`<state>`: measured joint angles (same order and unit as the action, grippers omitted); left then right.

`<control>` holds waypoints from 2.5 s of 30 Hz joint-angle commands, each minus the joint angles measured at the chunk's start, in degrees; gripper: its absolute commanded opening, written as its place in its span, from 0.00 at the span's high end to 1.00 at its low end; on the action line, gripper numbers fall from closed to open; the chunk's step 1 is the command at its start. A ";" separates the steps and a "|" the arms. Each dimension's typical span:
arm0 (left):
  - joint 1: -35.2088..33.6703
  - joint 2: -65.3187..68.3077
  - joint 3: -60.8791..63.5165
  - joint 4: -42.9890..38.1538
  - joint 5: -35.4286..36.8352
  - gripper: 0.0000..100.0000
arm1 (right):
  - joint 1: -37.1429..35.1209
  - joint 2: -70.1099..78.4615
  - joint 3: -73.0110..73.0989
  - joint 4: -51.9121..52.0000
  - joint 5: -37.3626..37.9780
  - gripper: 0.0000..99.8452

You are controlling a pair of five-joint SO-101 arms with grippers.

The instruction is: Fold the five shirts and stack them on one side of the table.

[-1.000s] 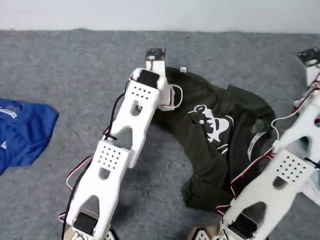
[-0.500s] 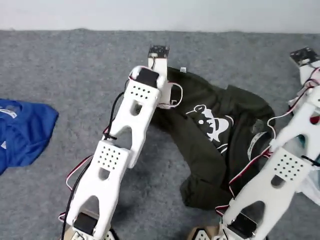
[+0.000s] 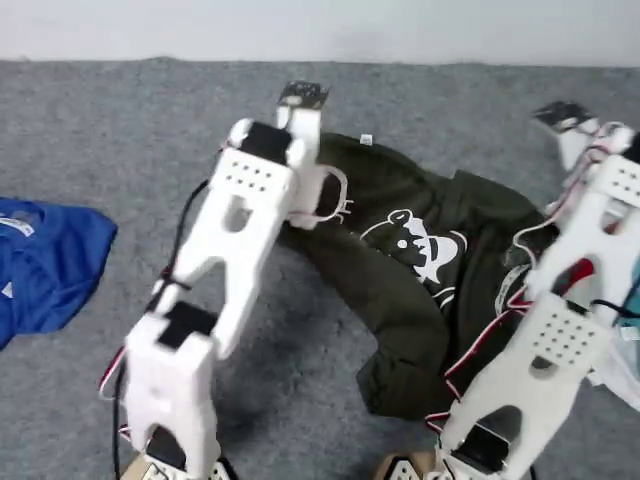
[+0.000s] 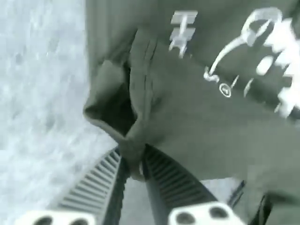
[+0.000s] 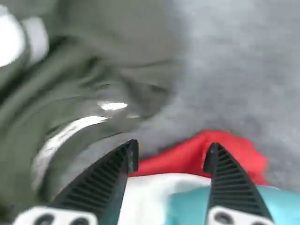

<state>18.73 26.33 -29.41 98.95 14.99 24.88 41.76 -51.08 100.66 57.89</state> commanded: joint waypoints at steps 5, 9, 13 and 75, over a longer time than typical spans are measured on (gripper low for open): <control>-6.95 -25.93 30.90 1.67 -2.46 0.99 | -12.35 -28.26 41.41 -0.13 6.77 0.76; -10.29 -32.88 41.45 1.67 -2.55 0.99 | -16.84 -35.21 49.76 -2.59 3.43 0.76; -12.22 -38.42 48.92 1.67 -4.84 0.99 | -19.12 -38.64 51.52 -2.33 2.55 0.76; -39.03 -43.08 34.24 1.76 -15.47 0.79 | -18.24 11.47 -5.54 -18.77 5.45 0.82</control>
<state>-20.40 -14.64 6.81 98.95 0.04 7.30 53.01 -53.10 83.25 62.90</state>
